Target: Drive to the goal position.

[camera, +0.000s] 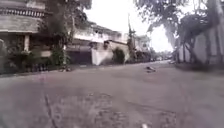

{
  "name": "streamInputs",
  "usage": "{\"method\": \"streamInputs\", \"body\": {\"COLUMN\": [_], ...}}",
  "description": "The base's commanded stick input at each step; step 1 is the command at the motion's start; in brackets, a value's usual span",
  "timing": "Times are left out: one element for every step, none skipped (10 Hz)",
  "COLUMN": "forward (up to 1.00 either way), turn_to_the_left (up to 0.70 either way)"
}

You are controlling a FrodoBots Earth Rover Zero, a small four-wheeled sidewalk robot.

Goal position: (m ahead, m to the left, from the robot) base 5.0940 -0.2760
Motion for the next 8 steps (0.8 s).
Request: {"method": "streamInputs", "body": {"forward": [1.00,1.00,1.00,1.00,1.00,1.00,1.00,1.00], "turn_to_the_left": [0.01,0.01,0.01,0.01,0.01,0.01,0.01,0.01]}}
